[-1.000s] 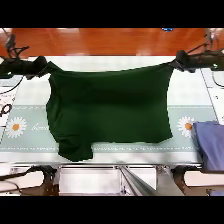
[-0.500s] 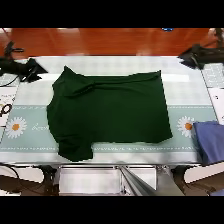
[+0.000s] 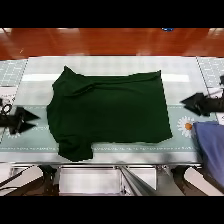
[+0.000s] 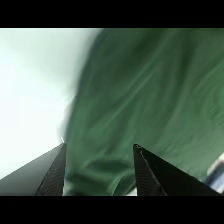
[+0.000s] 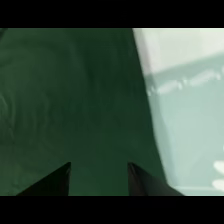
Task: Fold the shirts.
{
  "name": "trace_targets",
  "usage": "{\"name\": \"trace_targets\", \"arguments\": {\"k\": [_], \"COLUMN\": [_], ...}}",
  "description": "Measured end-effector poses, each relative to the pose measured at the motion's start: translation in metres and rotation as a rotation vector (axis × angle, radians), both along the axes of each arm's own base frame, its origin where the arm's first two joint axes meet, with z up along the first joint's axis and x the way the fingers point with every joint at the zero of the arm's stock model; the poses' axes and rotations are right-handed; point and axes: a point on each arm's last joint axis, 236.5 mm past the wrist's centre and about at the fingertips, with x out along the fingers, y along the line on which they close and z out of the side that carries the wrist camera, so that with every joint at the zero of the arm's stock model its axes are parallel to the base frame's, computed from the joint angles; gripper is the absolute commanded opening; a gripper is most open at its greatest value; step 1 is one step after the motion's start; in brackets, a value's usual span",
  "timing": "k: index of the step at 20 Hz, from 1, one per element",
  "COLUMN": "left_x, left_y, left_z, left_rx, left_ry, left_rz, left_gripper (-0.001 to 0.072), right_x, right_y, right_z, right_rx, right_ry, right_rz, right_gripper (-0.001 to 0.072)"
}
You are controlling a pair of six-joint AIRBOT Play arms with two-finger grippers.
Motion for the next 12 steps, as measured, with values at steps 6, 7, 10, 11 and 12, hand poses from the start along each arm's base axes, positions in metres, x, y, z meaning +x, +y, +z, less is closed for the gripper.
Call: {"name": "trace_targets", "arguments": {"k": [6,7,10,11,12], "left_x": [-0.030,-0.031,-0.029,-0.027,-0.027], "left_y": [-0.028,-0.031,-0.038,-0.041,-0.046], "left_z": [-0.022,-0.023,-0.030,-0.032,-0.035], "left_rx": [-0.048,-0.048,-0.032,-0.026,-0.028], "left_ry": [0.059,0.066,0.080,0.083,0.094], "left_rz": [0.016,0.014,0.003,-0.007,-0.023], "left_gripper": [0.0508,0.0508,0.0508,0.0508,0.0508], "right_x": [-0.026,-0.027,-0.028,-0.028,-0.028], "right_y": [0.015,0.016,0.017,0.017,0.017], "right_z": [-0.006,-0.006,-0.006,-0.006,-0.006], "right_rx": [-0.021,-0.019,-0.019,-0.020,-0.020], "right_ry": [-0.037,-0.039,-0.046,-0.046,-0.047], "right_rz": [-0.032,-0.034,-0.040,-0.039,-0.040], "right_gripper": [0.0414,0.0414,0.0414,0.0414,0.0414]}}
